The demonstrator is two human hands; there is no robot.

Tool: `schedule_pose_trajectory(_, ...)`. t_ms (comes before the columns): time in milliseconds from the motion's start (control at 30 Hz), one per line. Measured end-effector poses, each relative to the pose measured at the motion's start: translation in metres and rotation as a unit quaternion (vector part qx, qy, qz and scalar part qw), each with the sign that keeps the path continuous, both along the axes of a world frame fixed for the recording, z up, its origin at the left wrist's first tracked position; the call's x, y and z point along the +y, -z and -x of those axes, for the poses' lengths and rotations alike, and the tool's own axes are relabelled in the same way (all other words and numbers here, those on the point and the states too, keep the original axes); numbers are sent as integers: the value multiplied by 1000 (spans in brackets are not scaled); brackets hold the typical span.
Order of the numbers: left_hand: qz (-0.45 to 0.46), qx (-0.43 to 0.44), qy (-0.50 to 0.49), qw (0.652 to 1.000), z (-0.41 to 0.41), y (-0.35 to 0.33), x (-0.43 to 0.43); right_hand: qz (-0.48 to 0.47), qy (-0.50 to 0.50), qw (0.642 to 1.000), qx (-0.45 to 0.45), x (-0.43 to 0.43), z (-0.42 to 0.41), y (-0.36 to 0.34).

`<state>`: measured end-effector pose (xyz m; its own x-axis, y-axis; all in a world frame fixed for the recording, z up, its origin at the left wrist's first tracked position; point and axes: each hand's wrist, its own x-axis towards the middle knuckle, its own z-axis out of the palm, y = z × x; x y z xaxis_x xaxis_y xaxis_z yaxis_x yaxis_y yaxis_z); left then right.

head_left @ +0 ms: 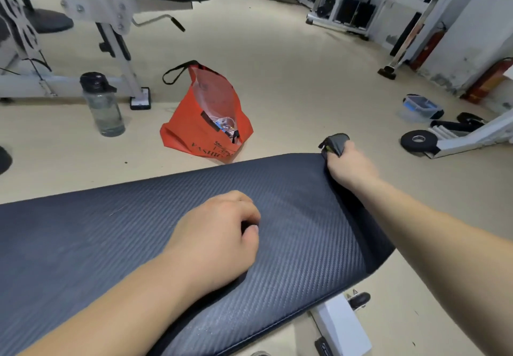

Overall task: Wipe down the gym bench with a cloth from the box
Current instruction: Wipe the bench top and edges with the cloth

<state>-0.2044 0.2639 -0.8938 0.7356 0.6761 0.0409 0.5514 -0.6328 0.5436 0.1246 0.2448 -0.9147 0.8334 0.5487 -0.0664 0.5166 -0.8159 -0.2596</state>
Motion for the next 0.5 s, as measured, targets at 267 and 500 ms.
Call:
schedule_pose_trajectory(267,-40,-5,-88,995,108,-13,19,74,-284,951,101,114,156,-15)
schedule_pose_trajectory(500,-46,41,-169,984,206,-30,22,80,-368,921,101,136,282,-18)
